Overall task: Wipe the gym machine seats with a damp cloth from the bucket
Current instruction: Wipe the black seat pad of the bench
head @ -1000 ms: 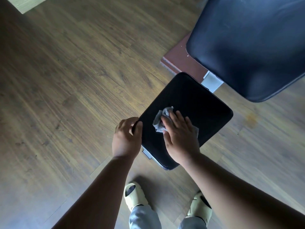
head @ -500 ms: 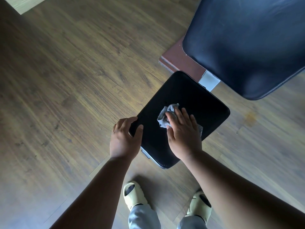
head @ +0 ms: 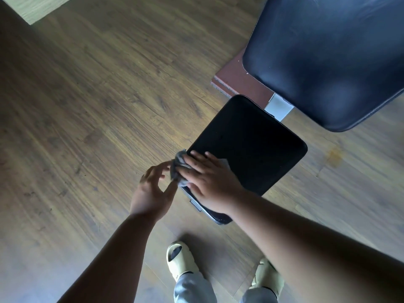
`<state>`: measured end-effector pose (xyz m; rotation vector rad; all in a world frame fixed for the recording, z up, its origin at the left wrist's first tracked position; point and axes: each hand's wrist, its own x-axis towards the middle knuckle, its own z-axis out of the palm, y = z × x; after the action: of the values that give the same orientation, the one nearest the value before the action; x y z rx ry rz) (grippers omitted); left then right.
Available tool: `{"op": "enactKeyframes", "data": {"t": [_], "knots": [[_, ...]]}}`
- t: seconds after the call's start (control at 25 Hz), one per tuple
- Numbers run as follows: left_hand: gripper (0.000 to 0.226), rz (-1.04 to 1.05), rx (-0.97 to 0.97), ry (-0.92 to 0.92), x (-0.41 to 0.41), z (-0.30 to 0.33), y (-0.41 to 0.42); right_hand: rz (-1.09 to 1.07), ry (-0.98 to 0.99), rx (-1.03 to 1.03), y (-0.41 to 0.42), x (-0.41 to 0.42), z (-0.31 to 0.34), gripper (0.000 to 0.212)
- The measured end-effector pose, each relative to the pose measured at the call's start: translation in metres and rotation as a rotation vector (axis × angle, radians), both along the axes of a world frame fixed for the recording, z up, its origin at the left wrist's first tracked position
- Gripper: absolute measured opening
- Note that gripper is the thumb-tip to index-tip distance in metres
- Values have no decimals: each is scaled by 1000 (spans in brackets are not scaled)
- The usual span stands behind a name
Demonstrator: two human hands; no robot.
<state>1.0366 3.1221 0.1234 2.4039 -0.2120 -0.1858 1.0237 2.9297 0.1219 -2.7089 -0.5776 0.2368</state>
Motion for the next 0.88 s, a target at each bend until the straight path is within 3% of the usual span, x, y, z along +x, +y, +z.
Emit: {"op": "enactKeyframes", "data": {"t": [0.16, 0.2, 0.32, 0.44, 0.48, 0.56, 0.6, 0.64, 0.68, 0.76, 0.88], "knots": [[63, -28, 42, 39, -3, -2, 7, -361, -55, -43, -12, 27, 0, 49], [63, -23, 38, 47, -2, -3, 7, -349, -55, -34, -3, 30, 0, 49], [62, -1, 25, 36, 4, -1, 0, 10, -90, -57, -17, 17, -2, 47], [58, -6, 97, -88, 7, 10, -18, -125, -60, -84, -57, 7, -1, 51], [55, -34, 111, -161, 7, 13, -30, -188, 0, 30, -60, 2, 2, 53], [49, -119, 86, -268, 1, 21, -62, -351, 249, 559, -56, -9, 15, 58], [49, -155, 93, -284, -3, 23, -80, -475, 280, 758, -61, -18, 16, 58], [53, -169, 148, -266, -9, 24, -97, -600, 240, 830, -72, -26, 15, 56], [59, -166, 251, -218, -15, 23, -113, -701, 163, 730, -87, -32, 13, 53], [70, -130, 441, -90, -27, 19, -137, -771, 97, 337, -117, -42, 5, 51], [68, -133, 488, -102, -45, 11, -151, -690, 52, -1, -142, -43, -10, 61]]}}
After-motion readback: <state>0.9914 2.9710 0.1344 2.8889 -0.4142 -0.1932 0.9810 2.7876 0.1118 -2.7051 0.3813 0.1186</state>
